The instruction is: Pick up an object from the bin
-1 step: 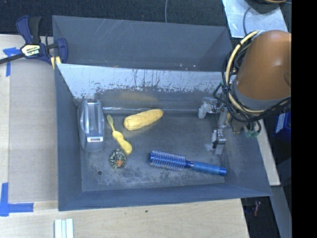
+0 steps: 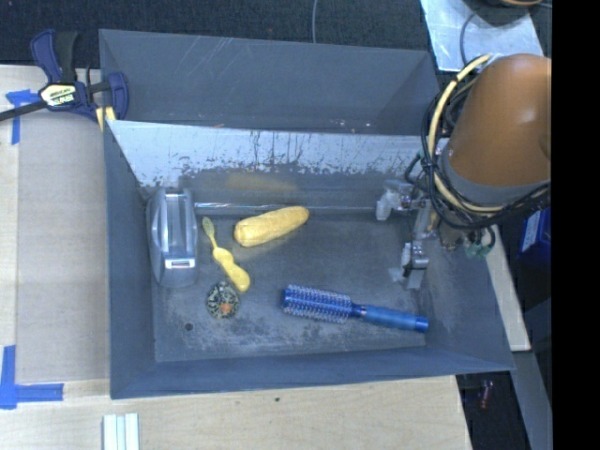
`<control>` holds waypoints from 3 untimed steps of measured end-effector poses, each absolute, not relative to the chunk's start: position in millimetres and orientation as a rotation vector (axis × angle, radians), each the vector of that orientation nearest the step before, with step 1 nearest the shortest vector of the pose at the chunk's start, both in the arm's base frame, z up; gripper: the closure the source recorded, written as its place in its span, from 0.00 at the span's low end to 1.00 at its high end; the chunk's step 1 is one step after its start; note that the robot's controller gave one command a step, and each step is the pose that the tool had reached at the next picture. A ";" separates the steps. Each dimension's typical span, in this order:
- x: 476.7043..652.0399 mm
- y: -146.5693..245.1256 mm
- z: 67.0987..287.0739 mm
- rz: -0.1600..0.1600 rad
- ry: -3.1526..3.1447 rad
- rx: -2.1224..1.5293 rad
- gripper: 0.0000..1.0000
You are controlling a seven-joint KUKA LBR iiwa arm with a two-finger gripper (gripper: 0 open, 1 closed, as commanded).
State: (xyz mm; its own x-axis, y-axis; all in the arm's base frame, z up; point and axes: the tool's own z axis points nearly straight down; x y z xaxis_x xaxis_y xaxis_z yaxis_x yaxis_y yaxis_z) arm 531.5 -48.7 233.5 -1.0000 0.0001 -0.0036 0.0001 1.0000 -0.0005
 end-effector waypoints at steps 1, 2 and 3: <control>531.6 -30.2 149.7 -0.001 3.133 -0.047 0.00; 515.3 32.5 152.6 -0.002 3.120 -0.010 0.00; 504.7 32.2 117.1 -0.005 3.125 0.295 0.00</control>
Offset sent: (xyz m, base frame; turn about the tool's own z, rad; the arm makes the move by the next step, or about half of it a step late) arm -0.0168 0.0776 -0.0831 -0.0009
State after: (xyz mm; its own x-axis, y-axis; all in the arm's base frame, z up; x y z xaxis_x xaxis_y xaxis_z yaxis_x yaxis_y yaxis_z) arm 504.7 32.2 117.1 -0.9824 0.1869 -0.0033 0.1869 0.9824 -0.0031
